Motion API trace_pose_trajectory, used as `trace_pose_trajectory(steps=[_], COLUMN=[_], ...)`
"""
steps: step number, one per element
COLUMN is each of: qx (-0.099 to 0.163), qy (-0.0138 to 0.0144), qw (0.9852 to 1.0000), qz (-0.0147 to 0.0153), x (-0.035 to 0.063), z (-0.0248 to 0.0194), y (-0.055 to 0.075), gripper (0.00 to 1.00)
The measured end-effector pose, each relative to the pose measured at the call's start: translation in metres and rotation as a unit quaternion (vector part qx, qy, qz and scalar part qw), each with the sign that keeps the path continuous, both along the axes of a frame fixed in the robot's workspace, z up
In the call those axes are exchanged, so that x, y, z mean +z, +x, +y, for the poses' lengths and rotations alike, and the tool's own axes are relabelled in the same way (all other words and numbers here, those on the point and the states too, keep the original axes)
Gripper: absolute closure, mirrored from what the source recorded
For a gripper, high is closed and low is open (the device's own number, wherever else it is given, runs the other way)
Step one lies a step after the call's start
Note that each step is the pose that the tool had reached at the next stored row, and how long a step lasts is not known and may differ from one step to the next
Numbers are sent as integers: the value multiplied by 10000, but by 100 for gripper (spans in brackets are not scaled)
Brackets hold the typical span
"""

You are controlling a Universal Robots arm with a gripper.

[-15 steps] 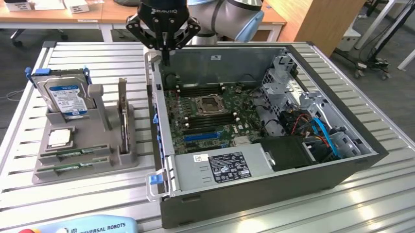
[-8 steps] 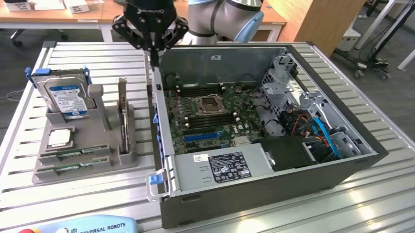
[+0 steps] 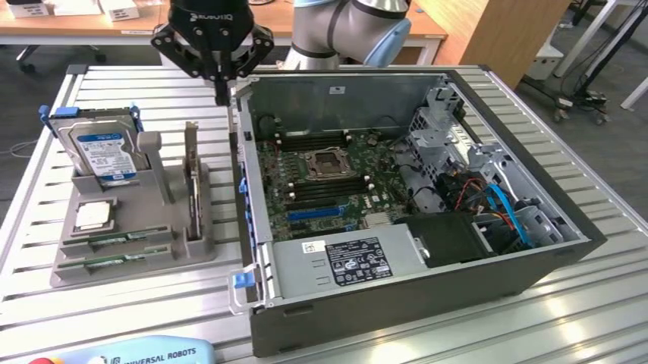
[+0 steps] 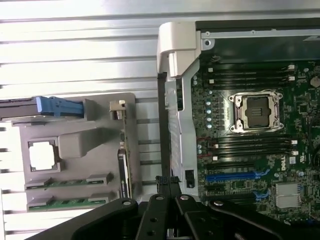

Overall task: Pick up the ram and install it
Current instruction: 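Reach for the ram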

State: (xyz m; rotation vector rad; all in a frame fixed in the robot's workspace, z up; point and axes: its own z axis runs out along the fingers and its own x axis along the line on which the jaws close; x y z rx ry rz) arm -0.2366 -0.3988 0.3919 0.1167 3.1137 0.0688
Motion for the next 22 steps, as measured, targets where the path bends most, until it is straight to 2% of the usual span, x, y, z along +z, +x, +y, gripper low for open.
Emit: trace_pose_trajectory(steps=[22], qx=[0], qy=[0], qw=[10000], qz=[0], x=[-18], z=[0], y=[-596], gripper=[90])
